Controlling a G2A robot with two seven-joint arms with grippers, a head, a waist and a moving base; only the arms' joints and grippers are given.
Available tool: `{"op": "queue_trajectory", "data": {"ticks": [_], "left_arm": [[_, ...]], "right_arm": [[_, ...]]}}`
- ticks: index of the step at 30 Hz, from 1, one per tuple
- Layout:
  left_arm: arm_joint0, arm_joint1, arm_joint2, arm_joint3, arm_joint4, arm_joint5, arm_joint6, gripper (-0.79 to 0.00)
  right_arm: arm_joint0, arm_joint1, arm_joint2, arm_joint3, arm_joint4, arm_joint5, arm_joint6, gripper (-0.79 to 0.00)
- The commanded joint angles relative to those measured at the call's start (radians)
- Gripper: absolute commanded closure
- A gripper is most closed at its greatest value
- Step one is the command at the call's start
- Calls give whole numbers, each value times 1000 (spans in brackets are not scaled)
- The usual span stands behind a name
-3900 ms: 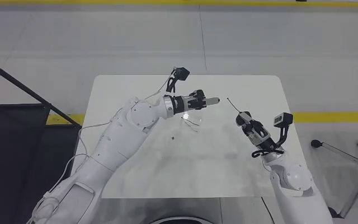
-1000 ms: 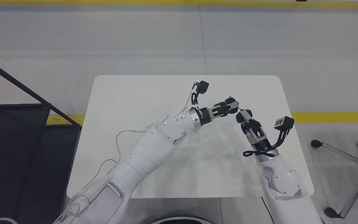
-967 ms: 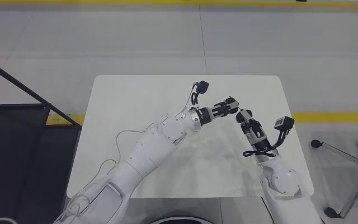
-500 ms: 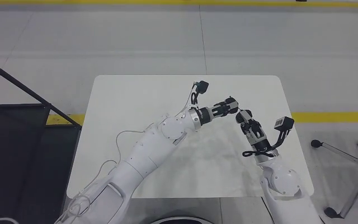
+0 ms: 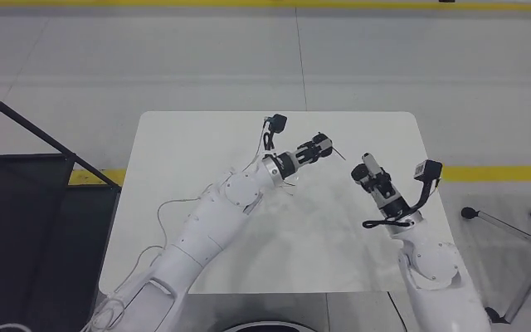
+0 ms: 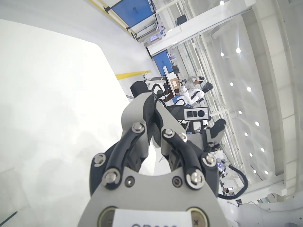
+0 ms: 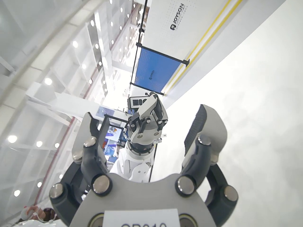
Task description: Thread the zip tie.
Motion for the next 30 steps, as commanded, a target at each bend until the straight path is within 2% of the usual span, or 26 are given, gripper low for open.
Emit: {"op": "queue_trajectory", "data": {"ticks": [1, 7, 10, 19, 22, 25, 30], "left_arm": [[60, 21, -50, -76, 39, 27, 12, 0], [305, 84, -219, -390, 178, 168, 35, 0], [424, 105, -289, -532, 218, 217, 44, 0], [424, 105, -289, -532, 218, 217, 44, 0], [425, 106, -297, -539, 214, 229, 56, 0], [434, 110, -333, -556, 219, 257, 89, 0], [499, 127, -431, -618, 234, 296, 115, 0]], "right_arm": [[24, 4, -5, -13, -67, 23, 41, -785], [106, 11, -36, -44, -194, 85, 143, -785], [134, 13, -42, -45, -224, 116, 164, -785], [134, 13, -42, -45, -224, 116, 164, -785], [135, 15, -65, -79, -305, 130, 170, -785], [168, 14, -119, -110, -395, 155, 206, -785], [272, 7, -244, -94, -533, 182, 288, -785]]}}
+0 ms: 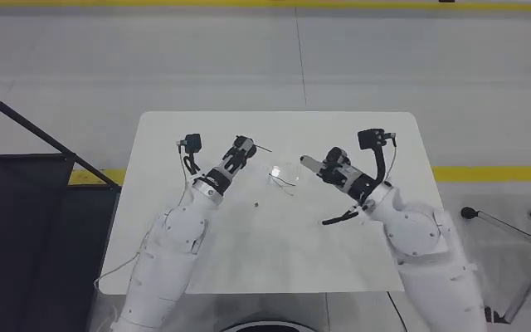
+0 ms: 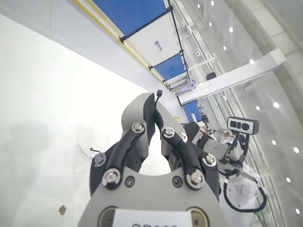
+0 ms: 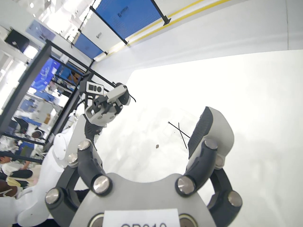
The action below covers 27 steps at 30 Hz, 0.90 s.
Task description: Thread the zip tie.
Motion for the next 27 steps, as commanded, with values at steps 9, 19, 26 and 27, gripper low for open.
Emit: {"op": "queue_trajectory", "data": {"ticks": [9, 19, 26, 27], "left_arm": [[168, 17, -133, -131, -37, 17, 86, 0], [168, 17, -133, -131, -37, 17, 86, 0], [168, 17, -133, -131, -37, 17, 86, 0], [168, 17, -133, -131, -37, 17, 86, 0]], "right_arm": [[277, -46, -299, 149, -201, 10, 138, -785], [277, -46, -299, 149, -201, 10, 138, -785], [325, -69, -402, 192, -300, 111, 185, -785], [346, -77, -425, 212, -302, 122, 196, -785]]}}
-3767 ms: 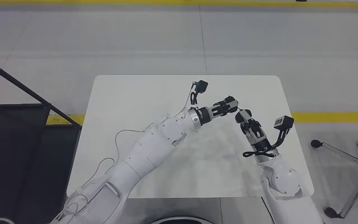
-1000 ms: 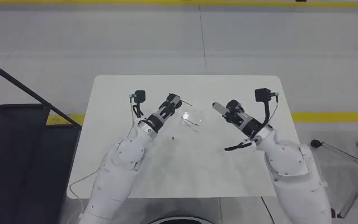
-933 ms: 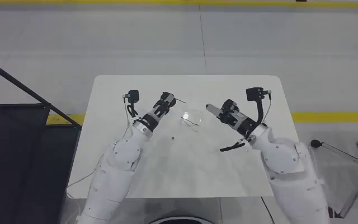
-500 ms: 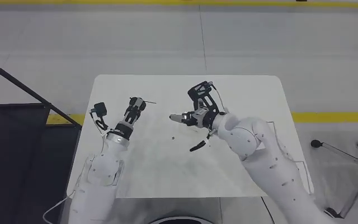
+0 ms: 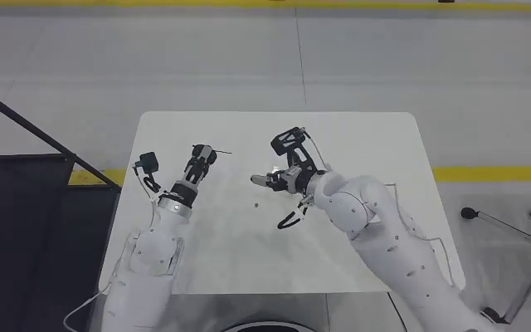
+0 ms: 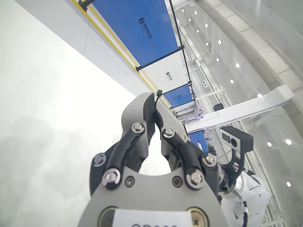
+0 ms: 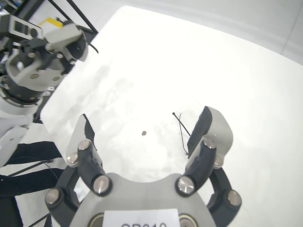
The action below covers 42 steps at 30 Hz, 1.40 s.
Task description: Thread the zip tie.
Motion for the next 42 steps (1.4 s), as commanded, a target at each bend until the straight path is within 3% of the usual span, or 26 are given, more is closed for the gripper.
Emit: {"op": "queue_trajectory", "data": {"ticks": [1, 6, 8, 12, 18, 31, 34, 42], "left_arm": [[0, 0, 0, 0, 0, 0, 0, 0], [0, 0, 0, 0, 0, 0, 0, 0], [0, 0, 0, 0, 0, 0, 0, 0], [0, 0, 0, 0, 0, 0, 0, 0], [4, 1, -5, -1, 4, 8, 11, 0], [4, 3, -21, 5, -26, 25, 39, 0], [4, 3, -21, 5, -26, 25, 39, 0], [4, 3, -21, 5, -26, 25, 39, 0]], "right_arm": [[46, -15, -45, 41, -10, 27, 27, -785], [154, -57, -125, 169, -15, 103, 102, -680], [188, -72, -146, 218, -1, 117, 131, -554], [243, -100, -188, 305, -6, 150, 163, -391], [294, -139, -233, 398, -14, 196, 176, -382], [332, -190, -264, 503, -8, 190, 202, -372], [339, -201, -271, 527, -15, 194, 209, -277], [349, -226, -279, 566, -23, 193, 216, -289]]}}
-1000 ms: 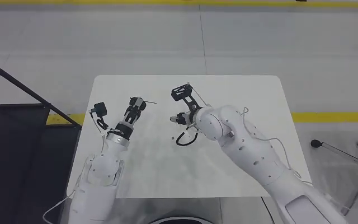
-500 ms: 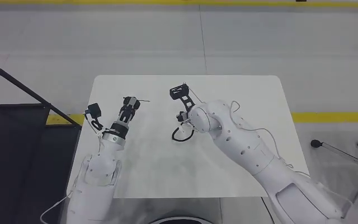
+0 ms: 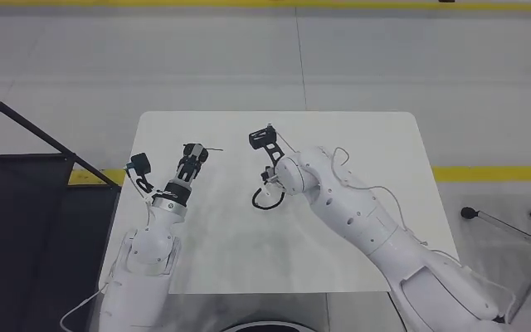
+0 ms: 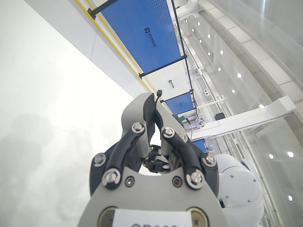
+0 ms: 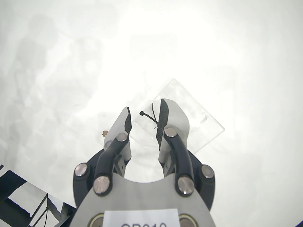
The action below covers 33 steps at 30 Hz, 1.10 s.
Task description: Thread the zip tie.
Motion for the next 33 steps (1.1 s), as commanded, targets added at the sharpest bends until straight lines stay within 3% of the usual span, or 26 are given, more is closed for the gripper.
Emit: {"op": "queue_trajectory", "data": {"ticks": [1, 14, 28, 33], "left_arm": [[0, 0, 0, 0, 0, 0, 0, 0], [0, 0, 0, 0, 0, 0, 0, 0], [0, 0, 0, 0, 0, 0, 0, 0], [0, 0, 0, 0, 0, 0, 0, 0]], "right_arm": [[1, -5, -1, 9, -2, -1, 2, -292], [8, -34, 10, 73, -11, -19, -7, -280], [6, -56, 30, 104, -34, -26, -12, -9], [0, -58, 39, 92, -62, -14, -9, 0]]}}
